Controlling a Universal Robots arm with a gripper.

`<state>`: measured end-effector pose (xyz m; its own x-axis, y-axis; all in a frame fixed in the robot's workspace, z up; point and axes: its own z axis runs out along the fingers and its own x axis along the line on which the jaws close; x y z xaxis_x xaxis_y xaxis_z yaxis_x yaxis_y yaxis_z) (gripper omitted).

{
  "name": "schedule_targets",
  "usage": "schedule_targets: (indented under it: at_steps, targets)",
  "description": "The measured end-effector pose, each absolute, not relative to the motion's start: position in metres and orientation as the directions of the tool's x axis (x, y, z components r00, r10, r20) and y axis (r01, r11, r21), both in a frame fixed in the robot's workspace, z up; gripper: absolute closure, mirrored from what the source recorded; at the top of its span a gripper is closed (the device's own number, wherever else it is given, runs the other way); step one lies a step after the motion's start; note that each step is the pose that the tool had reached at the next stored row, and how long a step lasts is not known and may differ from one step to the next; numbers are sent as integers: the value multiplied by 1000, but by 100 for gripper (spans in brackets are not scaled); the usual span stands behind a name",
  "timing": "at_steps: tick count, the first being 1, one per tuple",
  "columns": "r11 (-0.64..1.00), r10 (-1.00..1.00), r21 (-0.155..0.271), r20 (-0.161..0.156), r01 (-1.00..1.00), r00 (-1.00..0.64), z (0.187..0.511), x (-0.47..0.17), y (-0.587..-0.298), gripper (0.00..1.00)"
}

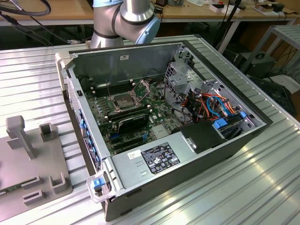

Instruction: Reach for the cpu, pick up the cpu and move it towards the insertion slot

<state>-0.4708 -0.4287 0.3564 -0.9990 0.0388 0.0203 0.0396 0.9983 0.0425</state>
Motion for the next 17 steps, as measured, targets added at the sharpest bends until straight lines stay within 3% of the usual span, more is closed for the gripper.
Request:
schedule_targets:
  at_steps: [17]
  targets:
    - [998, 39, 42, 20, 40, -999, 322, -471, -430, 34]
